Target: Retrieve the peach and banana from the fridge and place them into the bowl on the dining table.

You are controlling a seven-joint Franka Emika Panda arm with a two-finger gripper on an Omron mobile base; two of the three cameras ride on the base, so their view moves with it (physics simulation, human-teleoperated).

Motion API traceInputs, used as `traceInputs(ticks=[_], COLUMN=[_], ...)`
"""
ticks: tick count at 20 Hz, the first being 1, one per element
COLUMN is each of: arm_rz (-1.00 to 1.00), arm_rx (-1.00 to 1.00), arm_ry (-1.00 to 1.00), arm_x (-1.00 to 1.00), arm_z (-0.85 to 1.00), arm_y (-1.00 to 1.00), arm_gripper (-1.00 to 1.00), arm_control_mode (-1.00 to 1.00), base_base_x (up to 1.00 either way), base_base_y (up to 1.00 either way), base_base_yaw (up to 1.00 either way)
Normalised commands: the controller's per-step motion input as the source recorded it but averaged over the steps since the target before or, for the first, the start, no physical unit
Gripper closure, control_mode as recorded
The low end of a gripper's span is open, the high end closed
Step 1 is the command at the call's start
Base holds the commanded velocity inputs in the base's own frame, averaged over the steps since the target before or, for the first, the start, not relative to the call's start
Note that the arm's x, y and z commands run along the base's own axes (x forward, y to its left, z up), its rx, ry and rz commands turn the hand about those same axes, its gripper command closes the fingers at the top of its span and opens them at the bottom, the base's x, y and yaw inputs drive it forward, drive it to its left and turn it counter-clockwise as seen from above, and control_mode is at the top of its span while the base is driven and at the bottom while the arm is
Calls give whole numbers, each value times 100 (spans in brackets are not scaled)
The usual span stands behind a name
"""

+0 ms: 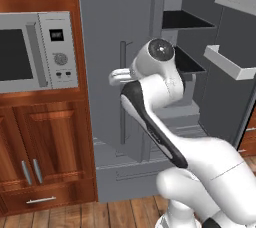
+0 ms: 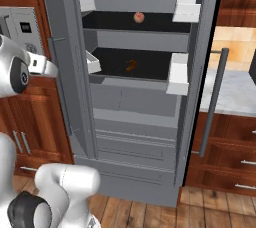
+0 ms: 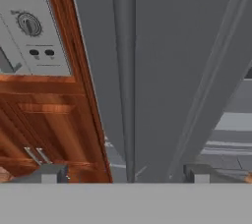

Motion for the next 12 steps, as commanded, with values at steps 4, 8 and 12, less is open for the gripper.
traceInputs(ticks=[4,8,12], arm_rz=[-29,-28,-25], arm_rx=[49,59,57], arm_ry=[0,0,1], arm_x=[-61,-3,-12], arm_z=[17,9,10], arm_y=[-96,-79,-56], arm_gripper=[-100,-100,-100], arm_control_mode=[-100,-100,-100], base_base_x=[0,0,0], base_base_y=[0,0,0], base_base_yaw=[0,0,0])
